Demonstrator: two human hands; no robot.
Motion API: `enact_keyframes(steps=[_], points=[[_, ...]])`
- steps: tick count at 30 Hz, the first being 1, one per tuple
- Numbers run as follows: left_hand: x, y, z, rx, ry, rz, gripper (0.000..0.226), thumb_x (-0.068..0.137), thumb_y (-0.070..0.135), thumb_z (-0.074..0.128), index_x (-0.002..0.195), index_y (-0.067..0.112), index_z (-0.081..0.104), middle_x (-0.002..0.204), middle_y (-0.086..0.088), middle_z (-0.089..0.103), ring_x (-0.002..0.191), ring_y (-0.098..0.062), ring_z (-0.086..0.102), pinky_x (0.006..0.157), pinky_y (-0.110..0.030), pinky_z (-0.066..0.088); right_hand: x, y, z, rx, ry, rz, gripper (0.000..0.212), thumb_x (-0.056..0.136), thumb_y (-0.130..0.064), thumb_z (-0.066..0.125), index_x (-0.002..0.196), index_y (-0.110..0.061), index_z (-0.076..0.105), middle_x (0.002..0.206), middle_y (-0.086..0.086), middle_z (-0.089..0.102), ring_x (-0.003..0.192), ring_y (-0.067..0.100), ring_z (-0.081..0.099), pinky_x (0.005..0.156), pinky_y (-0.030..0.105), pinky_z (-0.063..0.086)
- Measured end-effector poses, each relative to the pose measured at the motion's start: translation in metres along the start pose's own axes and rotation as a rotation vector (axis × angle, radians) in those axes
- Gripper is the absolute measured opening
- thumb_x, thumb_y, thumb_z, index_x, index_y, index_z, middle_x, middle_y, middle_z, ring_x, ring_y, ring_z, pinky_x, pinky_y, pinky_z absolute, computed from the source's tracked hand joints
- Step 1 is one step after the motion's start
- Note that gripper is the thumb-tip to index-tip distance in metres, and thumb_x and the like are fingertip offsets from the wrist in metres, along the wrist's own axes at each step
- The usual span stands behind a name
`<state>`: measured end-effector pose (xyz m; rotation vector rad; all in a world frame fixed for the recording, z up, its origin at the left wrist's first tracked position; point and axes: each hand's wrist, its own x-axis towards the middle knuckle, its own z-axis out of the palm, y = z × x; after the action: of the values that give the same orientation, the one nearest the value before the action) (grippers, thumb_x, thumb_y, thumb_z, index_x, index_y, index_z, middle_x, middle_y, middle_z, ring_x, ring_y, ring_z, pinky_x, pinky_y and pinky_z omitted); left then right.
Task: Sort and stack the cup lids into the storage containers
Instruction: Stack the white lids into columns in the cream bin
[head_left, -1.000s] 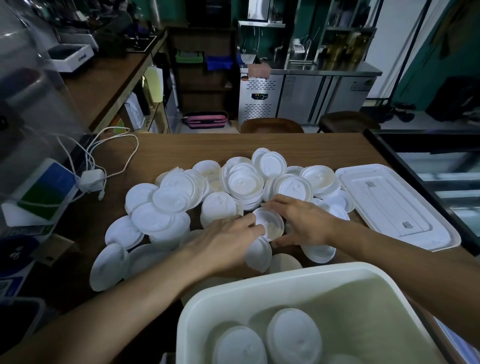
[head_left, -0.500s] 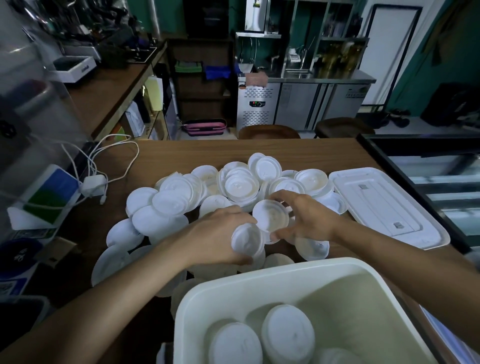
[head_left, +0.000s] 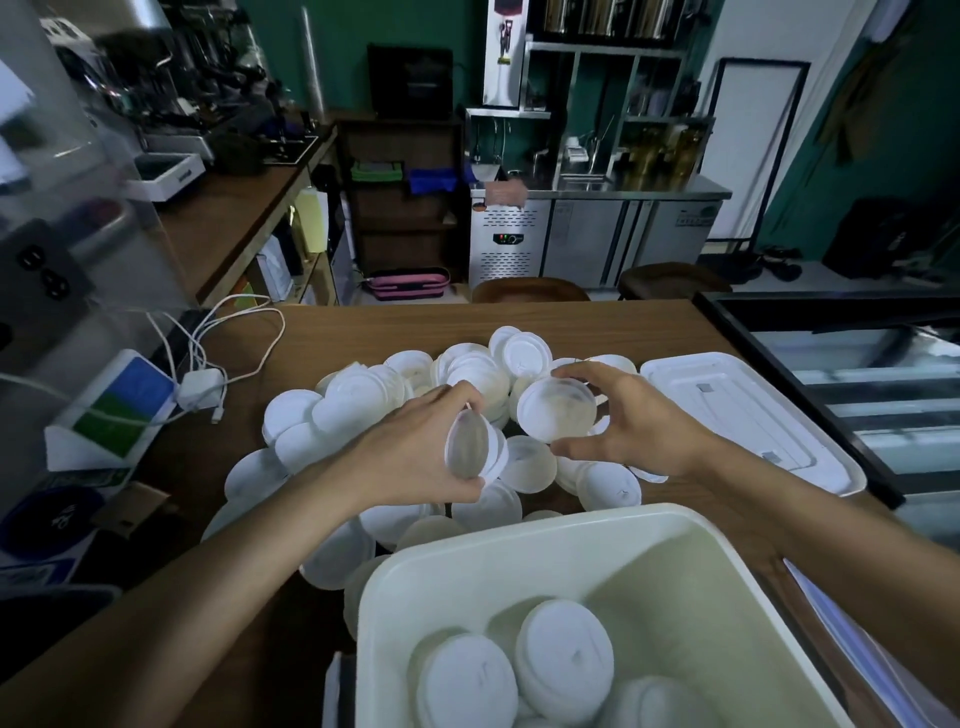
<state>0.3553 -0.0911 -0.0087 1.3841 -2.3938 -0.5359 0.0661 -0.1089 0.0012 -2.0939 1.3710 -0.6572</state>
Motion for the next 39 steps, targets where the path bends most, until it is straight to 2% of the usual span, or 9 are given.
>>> enact_keyframes(steps=[3,8,11,16,20,26,31,35,39], points=[[-0.001,-0.001,0.002,-0.012,-0.032,-0.014,0.062,0.071,0.039,0.080,0.120,0.042,0.044,0.104,0.015,0.051,0.090,-0.009,0.055,0.081,-0.035,0.053,-0.008,-0.005,0.001,0.002,-0.005,0.027,0.080,0.072,-0.040,0.092,0.140,-0.035,0.052,0.128,-0.019,0.058,0.106,0.001,0.061,0.081,0.015,0.049],[-0.002,-0.003,0.002,-0.036,-0.042,-0.043,0.041,0.068,0.040,0.080,0.098,0.041,0.053,0.106,0.014,0.054,0.094,-0.009,0.056,0.082,-0.037,0.054,-0.026,-0.019,0.000,-0.011,0.004,0.021,0.081,0.072,-0.033,0.093,0.141,-0.036,0.052,0.127,-0.019,0.059,0.105,-0.007,0.058,0.081,0.008,0.047],[-0.003,-0.002,-0.002,-0.015,-0.018,-0.127,0.043,0.068,0.039,0.079,0.096,0.038,0.046,0.106,0.013,0.054,0.094,-0.008,0.052,0.081,-0.035,0.050,-0.035,-0.029,-0.003,0.006,0.006,0.002,0.082,0.073,-0.031,0.093,0.143,-0.038,0.051,0.128,-0.020,0.058,0.108,0.002,0.061,0.091,0.020,0.053],[-0.014,0.013,-0.021,-0.025,0.042,-0.083,0.053,0.073,0.034,0.081,0.112,0.035,0.046,0.106,0.009,0.055,0.094,-0.013,0.052,0.084,-0.037,0.048,-0.056,-0.050,-0.011,0.005,0.034,-0.035,0.093,0.071,-0.029,0.093,0.146,-0.036,0.039,0.127,-0.020,0.061,0.106,0.008,0.065,0.095,0.037,0.056],[-0.035,0.037,-0.040,-0.119,0.031,0.059,0.077,0.072,0.044,0.088,0.138,0.044,0.048,0.124,0.024,0.059,0.117,-0.004,0.055,0.096,-0.029,0.047,-0.081,-0.064,-0.017,0.033,0.019,-0.091,0.076,0.071,-0.028,0.093,0.134,-0.037,0.051,0.124,-0.016,0.063,0.108,0.013,0.065,0.096,0.039,0.054],[-0.073,0.068,-0.053,-0.005,-0.025,0.099,0.079,0.077,0.061,0.075,0.148,0.042,0.047,0.137,0.027,0.052,0.128,0.003,0.049,0.108,-0.029,0.042,-0.118,-0.083,-0.024,0.036,-0.019,-0.128,0.074,0.072,-0.027,0.093,0.134,-0.041,0.054,0.122,-0.017,0.063,0.104,0.016,0.063,0.085,0.026,0.051],[-0.101,0.094,-0.049,-0.058,-0.139,0.153,0.066,0.071,0.043,0.089,0.128,0.047,0.055,0.128,0.027,0.052,0.122,0.002,0.054,0.100,-0.025,0.046,-0.142,-0.087,-0.027,-0.200,-0.154,-0.150,0.070,0.069,-0.043,0.090,0.123,-0.047,0.045,0.121,-0.024,0.056,0.117,0.006,0.057,0.096,0.029,0.050],[-0.115,0.111,-0.036,0.123,-0.295,0.121,0.065,0.062,0.069,0.084,0.115,0.050,0.052,0.114,0.031,0.053,0.106,0.009,0.052,0.084,-0.019,0.045,-0.146,-0.086,-0.015,-0.438,-0.312,-0.121,0.078,0.065,-0.055,0.085,0.129,-0.049,0.041,0.120,-0.029,0.042,0.113,-0.003,0.051,0.092,0.025,0.050],[-0.118,0.118,-0.018,0.382,-0.433,0.049,0.070,0.062,0.084,0.074,0.111,0.040,0.050,0.104,0.020,0.055,0.091,-0.001,0.046,0.064,-0.019,0.030,-0.145,-0.079,0.010,-0.519,-0.381,-0.111,0.085,0.071,-0.054,0.082,0.144,-0.042,0.039,0.129,-0.028,0.035,0.108,-0.001,0.050,0.089,0.022,0.048]])
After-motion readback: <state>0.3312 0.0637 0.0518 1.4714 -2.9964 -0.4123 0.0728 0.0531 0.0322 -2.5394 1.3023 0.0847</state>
